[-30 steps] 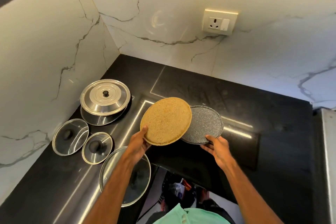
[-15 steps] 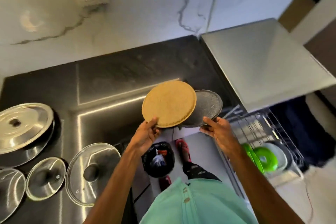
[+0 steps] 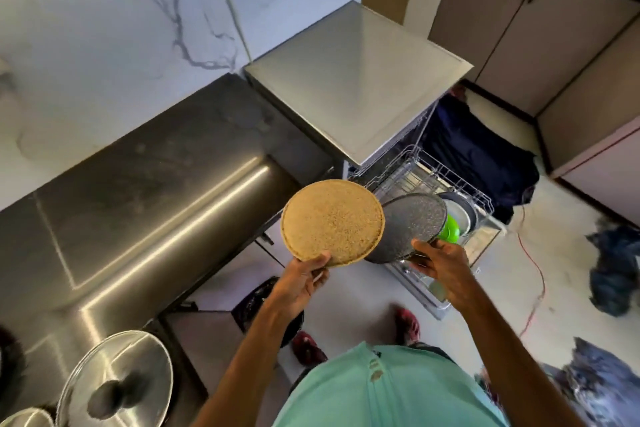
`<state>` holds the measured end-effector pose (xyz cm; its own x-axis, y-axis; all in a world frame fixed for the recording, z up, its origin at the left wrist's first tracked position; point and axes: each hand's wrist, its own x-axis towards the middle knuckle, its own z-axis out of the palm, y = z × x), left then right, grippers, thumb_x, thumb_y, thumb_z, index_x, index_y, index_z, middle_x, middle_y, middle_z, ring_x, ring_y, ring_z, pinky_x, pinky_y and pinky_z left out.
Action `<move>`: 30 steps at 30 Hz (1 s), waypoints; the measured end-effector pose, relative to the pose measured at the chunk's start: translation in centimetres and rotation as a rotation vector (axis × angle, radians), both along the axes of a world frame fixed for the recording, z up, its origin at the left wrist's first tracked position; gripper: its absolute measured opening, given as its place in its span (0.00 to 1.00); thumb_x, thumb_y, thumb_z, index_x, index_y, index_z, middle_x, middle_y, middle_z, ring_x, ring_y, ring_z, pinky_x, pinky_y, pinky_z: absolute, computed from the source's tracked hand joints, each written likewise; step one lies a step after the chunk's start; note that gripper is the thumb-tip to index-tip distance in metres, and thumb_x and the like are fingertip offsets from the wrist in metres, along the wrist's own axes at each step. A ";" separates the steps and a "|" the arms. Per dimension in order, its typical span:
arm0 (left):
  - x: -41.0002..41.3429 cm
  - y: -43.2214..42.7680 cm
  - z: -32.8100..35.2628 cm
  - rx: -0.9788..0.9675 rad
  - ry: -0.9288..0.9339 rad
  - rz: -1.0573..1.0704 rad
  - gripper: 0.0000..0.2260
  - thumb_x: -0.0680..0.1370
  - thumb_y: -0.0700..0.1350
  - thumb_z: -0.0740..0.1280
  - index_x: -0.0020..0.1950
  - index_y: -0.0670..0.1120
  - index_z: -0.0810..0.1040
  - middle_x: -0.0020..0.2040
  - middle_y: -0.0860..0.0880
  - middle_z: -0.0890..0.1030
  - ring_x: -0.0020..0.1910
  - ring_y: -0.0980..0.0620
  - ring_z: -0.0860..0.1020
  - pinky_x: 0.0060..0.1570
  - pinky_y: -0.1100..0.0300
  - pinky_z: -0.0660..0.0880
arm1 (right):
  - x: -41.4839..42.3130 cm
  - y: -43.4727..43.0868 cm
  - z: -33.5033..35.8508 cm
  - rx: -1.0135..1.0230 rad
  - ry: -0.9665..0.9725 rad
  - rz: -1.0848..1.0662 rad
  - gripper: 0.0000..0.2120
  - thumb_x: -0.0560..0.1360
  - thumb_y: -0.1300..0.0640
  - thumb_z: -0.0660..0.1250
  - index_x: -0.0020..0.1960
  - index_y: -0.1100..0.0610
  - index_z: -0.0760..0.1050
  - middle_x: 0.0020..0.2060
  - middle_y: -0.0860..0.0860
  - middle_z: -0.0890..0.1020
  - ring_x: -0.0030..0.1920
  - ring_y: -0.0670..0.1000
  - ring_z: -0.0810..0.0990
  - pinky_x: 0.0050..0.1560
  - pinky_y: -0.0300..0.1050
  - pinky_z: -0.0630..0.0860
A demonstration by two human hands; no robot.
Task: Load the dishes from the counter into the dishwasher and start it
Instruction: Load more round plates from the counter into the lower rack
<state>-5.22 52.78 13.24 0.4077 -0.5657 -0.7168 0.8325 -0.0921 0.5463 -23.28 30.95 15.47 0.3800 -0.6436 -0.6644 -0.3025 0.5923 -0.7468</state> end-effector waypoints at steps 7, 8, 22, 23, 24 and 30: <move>-7.5 -10.3 -2.1 0.144 0.023 -0.078 0.28 0.72 0.37 0.75 0.70 0.38 0.71 0.49 0.45 0.84 0.42 0.53 0.81 0.39 0.61 0.79 | -9.1 -10.2 -2.0 -0.023 0.097 0.024 0.07 0.75 0.64 0.73 0.49 0.68 0.79 0.35 0.59 0.85 0.33 0.58 0.82 0.43 0.50 0.79; -8.3 -11.7 -2.2 0.148 0.028 -0.079 0.28 0.71 0.37 0.75 0.69 0.39 0.71 0.49 0.45 0.84 0.42 0.53 0.80 0.39 0.61 0.79 | -9.9 -11.6 -2.2 -0.020 0.114 0.026 0.07 0.75 0.64 0.73 0.48 0.68 0.80 0.35 0.60 0.85 0.34 0.59 0.82 0.45 0.52 0.79; -9.2 -31.2 -4.8 0.526 -0.623 -0.362 0.18 0.76 0.39 0.73 0.66 0.40 0.77 0.57 0.44 0.83 0.53 0.48 0.80 0.47 0.60 0.80 | -14.8 -28.8 -7.1 -0.252 0.524 0.047 0.05 0.68 0.54 0.72 0.42 0.53 0.84 0.33 0.52 0.85 0.35 0.55 0.85 0.41 0.55 0.85; -8.6 -32.6 -5.3 0.539 -0.662 -0.385 0.18 0.76 0.39 0.73 0.65 0.40 0.77 0.57 0.43 0.83 0.53 0.48 0.80 0.46 0.59 0.79 | -14.6 -29.6 -7.1 -0.308 0.585 0.084 0.04 0.68 0.53 0.72 0.40 0.53 0.83 0.31 0.51 0.84 0.34 0.55 0.84 0.38 0.53 0.84; -7.9 -34.2 -6.2 0.554 -0.698 -0.421 0.16 0.76 0.41 0.72 0.64 0.41 0.78 0.56 0.44 0.84 0.52 0.48 0.81 0.45 0.57 0.79 | -14.4 -30.5 -6.9 -0.363 0.648 0.112 0.04 0.69 0.55 0.71 0.38 0.54 0.82 0.29 0.51 0.82 0.32 0.55 0.83 0.34 0.47 0.81; -5.3 -44.1 -7.0 0.600 -0.972 -0.560 0.08 0.77 0.45 0.70 0.54 0.44 0.78 0.46 0.49 0.82 0.44 0.48 0.80 0.40 0.57 0.74 | -13.1 -37.1 -7.0 -0.508 0.835 0.112 0.10 0.67 0.64 0.66 0.29 0.57 0.69 0.26 0.54 0.71 0.33 0.54 0.77 0.33 0.46 0.70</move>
